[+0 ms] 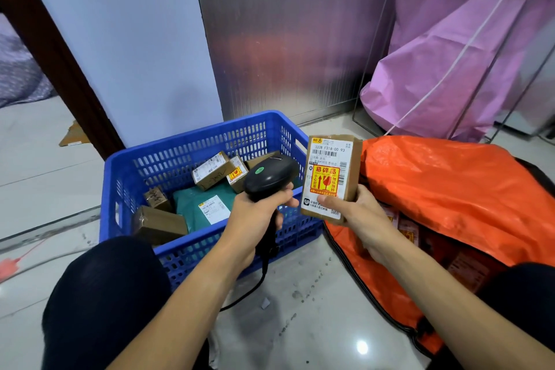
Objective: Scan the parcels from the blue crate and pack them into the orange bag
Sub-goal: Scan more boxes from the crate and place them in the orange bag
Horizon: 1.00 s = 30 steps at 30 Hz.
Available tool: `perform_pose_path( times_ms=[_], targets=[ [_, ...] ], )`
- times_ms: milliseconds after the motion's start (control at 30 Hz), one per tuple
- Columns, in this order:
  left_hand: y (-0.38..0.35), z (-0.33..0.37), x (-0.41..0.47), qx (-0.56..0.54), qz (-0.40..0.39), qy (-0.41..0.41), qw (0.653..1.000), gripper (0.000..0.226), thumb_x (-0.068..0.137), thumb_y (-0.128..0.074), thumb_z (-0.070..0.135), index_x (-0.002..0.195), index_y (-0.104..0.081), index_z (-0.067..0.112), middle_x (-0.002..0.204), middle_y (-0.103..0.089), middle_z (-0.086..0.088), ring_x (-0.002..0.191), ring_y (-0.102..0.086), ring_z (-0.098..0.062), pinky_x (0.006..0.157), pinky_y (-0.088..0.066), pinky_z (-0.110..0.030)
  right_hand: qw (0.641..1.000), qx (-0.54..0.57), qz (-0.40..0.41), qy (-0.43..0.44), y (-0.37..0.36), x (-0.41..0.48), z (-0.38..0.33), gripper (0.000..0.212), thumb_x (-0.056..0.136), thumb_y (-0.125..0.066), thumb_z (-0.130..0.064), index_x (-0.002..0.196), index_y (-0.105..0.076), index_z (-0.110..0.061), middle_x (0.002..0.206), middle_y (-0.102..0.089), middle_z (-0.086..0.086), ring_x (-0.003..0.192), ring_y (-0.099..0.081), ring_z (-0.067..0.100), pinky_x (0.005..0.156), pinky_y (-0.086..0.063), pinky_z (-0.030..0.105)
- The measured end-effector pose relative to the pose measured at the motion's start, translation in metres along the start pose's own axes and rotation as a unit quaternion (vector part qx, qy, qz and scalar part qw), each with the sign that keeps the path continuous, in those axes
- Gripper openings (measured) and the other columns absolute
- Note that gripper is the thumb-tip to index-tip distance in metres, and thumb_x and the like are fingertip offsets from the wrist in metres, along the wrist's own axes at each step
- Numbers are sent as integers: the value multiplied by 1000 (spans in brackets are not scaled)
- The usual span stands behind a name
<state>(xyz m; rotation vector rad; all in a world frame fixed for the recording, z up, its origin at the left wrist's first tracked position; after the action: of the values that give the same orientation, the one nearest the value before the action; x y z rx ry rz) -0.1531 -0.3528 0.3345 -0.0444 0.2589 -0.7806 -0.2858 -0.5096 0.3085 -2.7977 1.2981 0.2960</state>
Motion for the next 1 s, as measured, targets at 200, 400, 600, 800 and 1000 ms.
perform_pose_path(
  times_ms=[200, 400, 600, 800, 1000],
  targets=[
    [-12, 2, -3, 18, -59, -29, 998, 12, 95, -71, 13, 103, -77, 6, 79, -72, -8, 54, -48, -16, 58, -46, -28, 999, -18, 38, 5, 14, 9, 6, 58, 77, -88, -21, 127, -59, -19, 114, -76, -5, 100, -75, 13, 94, -59, 40],
    [-16, 1, -4, 29, -74, -31, 996, 10, 94, -72, 13, 101, -77, 6, 78, -71, -9, 55, -49, -16, 58, -47, -27, 999, -12, 45, 16, 17, 10, 5, 60, 78, -88, -24, 129, -58, -19, 117, -75, -5, 102, -74, 15, 97, -58, 43],
    [-17, 3, -5, 43, -61, -34, 997, 4, 91, -76, 14, 92, -77, 10, 72, -69, -6, 52, -48, -15, 53, -47, -23, 998, -21, 50, 30, 19, 12, 6, 62, 75, -89, -30, 128, -58, -21, 116, -75, -7, 103, -74, 13, 97, -58, 44],
    [-19, 6, -8, 59, -73, -37, 995, 17, 90, -79, 18, 76, -70, 17, 64, -56, -5, 52, -47, -16, 56, -46, -27, 998, -25, 51, 29, 19, 13, 7, 66, 74, -89, -32, 129, -57, -21, 117, -75, -7, 102, -74, 12, 96, -58, 43],
    [-22, 9, -11, 69, -77, -37, 994, 28, 90, -79, 17, 65, -68, 23, 62, -51, -6, 52, -45, -17, 55, -46, -27, 998, -34, 45, 28, 20, 14, 8, 64, 75, -89, -32, 129, -57, -21, 117, -75, -7, 103, -74, 12, 97, -58, 43]
  ],
)
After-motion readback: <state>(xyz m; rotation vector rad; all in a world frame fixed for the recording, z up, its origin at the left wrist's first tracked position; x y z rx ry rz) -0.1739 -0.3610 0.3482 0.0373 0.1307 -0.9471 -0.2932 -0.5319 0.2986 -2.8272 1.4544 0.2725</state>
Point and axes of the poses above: each hand's wrist, its own x-axis towards the middle knuckle, its own y-axis out of the back of the hand, z = x × y, the point moved 7 cm from there along x, towards the middle knuckle
